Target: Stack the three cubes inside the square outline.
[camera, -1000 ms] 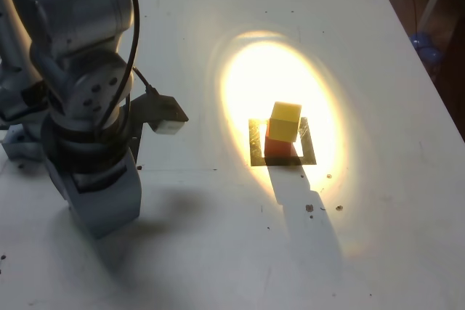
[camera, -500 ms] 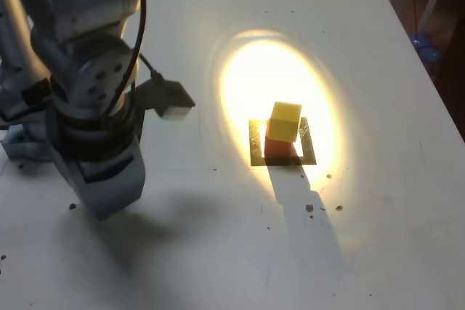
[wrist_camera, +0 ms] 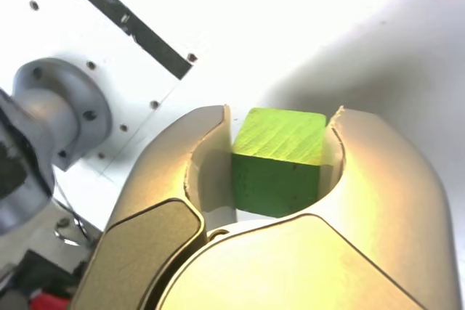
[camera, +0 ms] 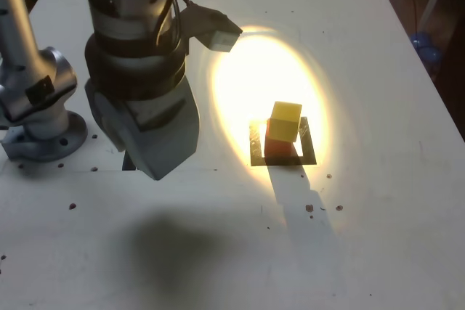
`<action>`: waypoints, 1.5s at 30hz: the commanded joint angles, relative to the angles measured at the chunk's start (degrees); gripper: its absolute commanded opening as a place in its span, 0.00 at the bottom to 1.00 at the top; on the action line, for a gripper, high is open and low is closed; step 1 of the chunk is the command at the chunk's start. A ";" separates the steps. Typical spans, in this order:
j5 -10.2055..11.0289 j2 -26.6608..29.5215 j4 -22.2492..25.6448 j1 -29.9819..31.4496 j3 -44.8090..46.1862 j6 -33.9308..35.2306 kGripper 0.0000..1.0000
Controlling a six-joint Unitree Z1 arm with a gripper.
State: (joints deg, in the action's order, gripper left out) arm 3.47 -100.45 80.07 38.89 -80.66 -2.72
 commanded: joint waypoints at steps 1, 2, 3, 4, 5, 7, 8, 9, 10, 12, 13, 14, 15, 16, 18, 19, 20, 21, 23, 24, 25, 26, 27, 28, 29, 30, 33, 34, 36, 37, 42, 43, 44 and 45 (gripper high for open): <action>-0.17 -1.13 1.61 -3.20 -3.50 -0.59 0.27; -0.31 -1.70 2.40 -4.55 -4.85 -1.06 0.27; -0.54 -2.35 3.22 -6.01 -6.17 -1.66 0.27; -0.89 -3.09 4.06 -7.55 -7.40 -2.35 0.27; -1.36 -3.96 4.87 -9.12 -8.55 -3.11 0.27; -2.40 -5.92 6.44 -12.27 -10.65 -4.56 0.27; -2.97 -7.24 7.34 -14.27 -11.90 -5.34 0.27; -3.28 -8.18 7.94 -15.67 -12.84 -5.84 0.27; -3.43 -9.08 8.47 -16.93 -13.84 -6.29 0.27; -3.24 -10.60 9.34 -19.11 -15.95 -6.99 0.27; -3.00 -11.25 9.64 -20.06 -17.03 -7.28 0.27; -2.73 -11.87 9.94 -20.94 -18.14 -7.55 0.27; -2.43 -12.43 10.21 -21.74 -19.23 -7.80 0.27; -2.10 -12.97 10.42 -22.47 -20.26 -7.97 0.27; -1.56 -14.06 10.72 -23.92 -22.08 -8.38 0.27; -1.39 -14.61 10.82 -24.63 -22.84 -8.66 0.27; -1.25 -15.14 10.90 -25.34 -23.48 -8.94 0.27; -1.16 -15.66 10.96 -26.03 -23.98 -9.25 0.27; -1.04 -16.64 11.05 -27.37 -24.75 -9.91 0.27; -0.99 -17.08 11.09 -27.99 -25.03 -10.23 0.27; -0.94 -17.49 11.11 -28.55 -25.30 -10.52 0.27; -0.80 -17.98 11.12 -29.18 -25.72 -10.85 0.27; -0.67 -18.31 11.12 -29.56 -26.09 -11.02 0.27; -0.54 -18.62 11.11 -29.87 -26.49 -11.15 0.27; -0.42 -18.88 11.11 -30.12 -26.93 -11.28 0.27; -0.29 -19.09 11.12 -30.29 -27.39 -11.37 0.27; 0.05 -19.39 11.17 -30.51 -28.58 -11.50 0.27; 0.12 -19.44 11.19 -30.53 -28.87 -11.54 0.27; 0.20 -19.47 11.23 -30.54 -29.29 -11.60 0.27; 0.23 -19.49 11.24 -30.54 -29.44 -11.63 0.27; 0.42 -19.71 11.18 -30.54 -29.96 -11.97 0.56; 0.46 -19.79 11.16 -30.54 -30.04 -12.06 0.67; 0.48 -19.90 11.13 -30.54 -30.13 -12.15 0.77; 0.47 -20.03 11.12 -30.54 -30.21 -12.25 0.87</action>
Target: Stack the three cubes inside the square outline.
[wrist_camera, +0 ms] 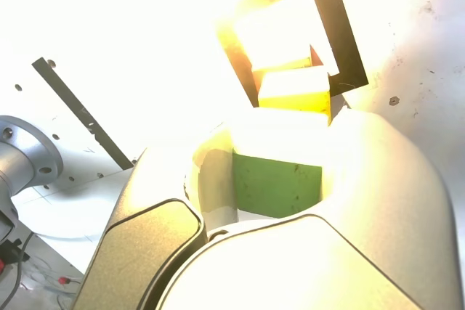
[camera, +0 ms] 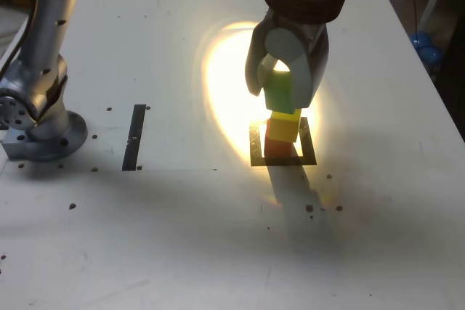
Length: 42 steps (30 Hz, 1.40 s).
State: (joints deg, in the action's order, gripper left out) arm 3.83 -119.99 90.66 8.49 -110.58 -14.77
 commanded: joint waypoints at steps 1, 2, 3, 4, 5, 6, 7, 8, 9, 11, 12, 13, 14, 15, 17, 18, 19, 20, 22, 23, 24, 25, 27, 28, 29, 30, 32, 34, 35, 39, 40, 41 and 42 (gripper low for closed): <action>0.08 -0.67 0.49 -0.14 -0.37 -0.28 0.96; 0.04 -0.79 0.47 -0.14 -0.42 -0.31 0.99; 0.00 -0.89 0.44 -0.14 -0.44 -0.32 1.00; -0.04 -0.99 0.43 -0.14 -0.46 -0.34 1.00; -0.07 -1.06 0.43 -0.14 -0.46 -0.35 1.00; -0.10 -1.09 0.44 -0.14 -0.43 -0.35 1.00; -0.12 -1.11 0.46 -0.14 -0.37 -0.35 1.00; -0.13 -1.13 0.49 -0.14 -0.29 -0.38 1.00; -0.10 -1.12 0.53 -0.14 -0.18 -0.41 1.00; 0.01 -1.03 0.60 -0.14 0.03 -0.49 1.00; 0.10 -0.92 0.64 -0.14 0.11 -0.53 1.00; 0.21 -0.77 0.66 -0.14 0.17 -0.56 1.00; 0.35 -0.56 0.69 -0.14 0.21 -0.60 1.00; 0.52 -0.27 0.72 -0.14 0.25 -0.61 1.00; 0.82 0.44 0.77 -0.14 0.45 -0.61 1.00; 0.95 0.85 0.79 -0.14 0.62 -0.61 1.00; 1.08 1.29 0.81 -0.14 0.86 -0.60 1.00; 1.19 1.80 0.84 -0.14 1.18 -0.57 1.00; 1.46 3.22 0.88 -0.14 2.36 -0.36 1.00; 1.63 3.99 0.89 -0.14 3.02 -0.20 1.00; 1.84 4.85 0.91 -0.14 3.77 0.00 1.00; 2.08 5.81 0.92 -0.14 4.63 0.26 1.00; 2.73 8.00 0.92 -0.14 6.77 1.04 1.00; 3.10 9.20 0.91 -0.14 8.03 1.66 1.00; 3.50 10.43 0.89 -0.14 9.38 2.38 1.00; 3.88 11.65 0.87 -0.14 10.80 3.17 1.00; 4.50 13.99 0.81 -0.14 13.82 4.79 1.00; 4.85 16.18 0.61 -0.14 17.03 6.32 1.00; 4.91 17.23 0.44 -0.14 18.71 6.98 1.00; 4.96 21.77 -0.91 -0.14 26.31 9.17 1.00; 5.04 23.33 -1.50 -0.16 29.03 9.75 1.00; 5.08 24.10 -1.87 -0.19 30.41 9.99 1.00; 5.15 25.55 -2.69 -0.25 33.15 10.37 1.00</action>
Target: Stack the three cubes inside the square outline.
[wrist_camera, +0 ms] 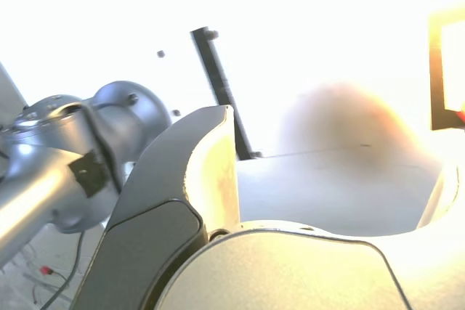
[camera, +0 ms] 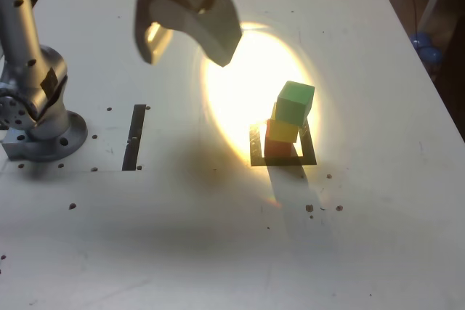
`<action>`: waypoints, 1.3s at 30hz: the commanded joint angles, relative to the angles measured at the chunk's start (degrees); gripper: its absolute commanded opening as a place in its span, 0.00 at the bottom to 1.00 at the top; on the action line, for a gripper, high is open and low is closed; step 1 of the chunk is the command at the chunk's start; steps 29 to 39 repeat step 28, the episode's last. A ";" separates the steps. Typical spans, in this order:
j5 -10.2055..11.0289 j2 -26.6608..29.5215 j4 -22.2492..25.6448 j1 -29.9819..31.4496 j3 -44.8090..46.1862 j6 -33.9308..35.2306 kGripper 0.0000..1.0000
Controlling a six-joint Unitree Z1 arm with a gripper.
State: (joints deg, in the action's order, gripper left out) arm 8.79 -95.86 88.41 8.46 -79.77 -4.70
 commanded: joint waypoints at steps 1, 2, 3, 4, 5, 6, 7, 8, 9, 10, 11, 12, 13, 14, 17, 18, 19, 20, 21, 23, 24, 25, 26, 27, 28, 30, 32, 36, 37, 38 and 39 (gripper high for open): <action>0.20 2.43 -1.13 -0.28 4.38 0.58 1.00; 0.18 3.37 -1.93 -0.34 6.45 0.85 1.00; 0.09 4.21 -2.86 -0.41 8.51 1.10 1.00; -0.08 4.98 -3.95 -0.48 10.54 1.29 1.00; -0.31 5.65 -5.10 -0.52 12.52 1.44 1.00; -0.59 6.19 -6.29 -0.56 14.44 1.58 1.00; -0.91 6.64 -7.55 -0.58 16.29 1.68 1.00; -1.27 6.96 -8.85 -0.60 18.03 1.73 1.00; -1.67 7.18 -10.16 -0.61 19.65 1.75 1.00; -2.11 7.30 -11.41 -0.63 21.13 1.79 1.00; -2.55 7.39 -12.59 -0.64 22.48 1.88 1.00; -2.98 7.47 -13.71 -0.64 23.71 2.02 1.00; -3.41 7.56 -14.76 -0.64 24.85 2.17 1.00; -3.81 7.64 -15.71 -0.64 25.88 2.34 1.00; -4.90 7.91 -17.89 -0.64 28.15 2.83 1.00; -5.34 8.01 -18.55 -0.64 28.76 2.93 1.00; -5.65 8.06 -18.92 -0.64 29.06 2.97 1.00; -5.93 8.13 -19.21 -0.64 29.29 2.99 1.00; -6.16 8.22 -19.46 -0.64 29.52 3.00 1.00; -6.50 8.41 -19.82 -0.64 30.04 3.06 1.00; -6.62 8.51 -19.98 -0.64 30.32 3.09 1.00; -6.74 8.64 -20.14 -0.64 30.62 3.12 1.00; -6.84 8.79 -20.26 -0.64 30.91 3.15 1.00; -6.92 8.98 -20.34 -0.64 31.16 3.18 1.00; -7.01 9.22 -20.39 -0.64 31.35 3.20 1.00; -7.01 9.22 -20.39 -0.64 31.35 3.20 1.00; -7.01 9.22 -20.39 -0.64 31.35 3.20 1.00; -7.01 9.22 -20.39 -0.64 31.35 3.20 1.00; -7.01 9.22 -20.39 -0.64 31.35 3.20 1.00; -7.01 9.22 -20.39 -0.64 31.35 3.20 1.00; -7.01 9.22 -20.39 -0.64 31.35 3.20 1.00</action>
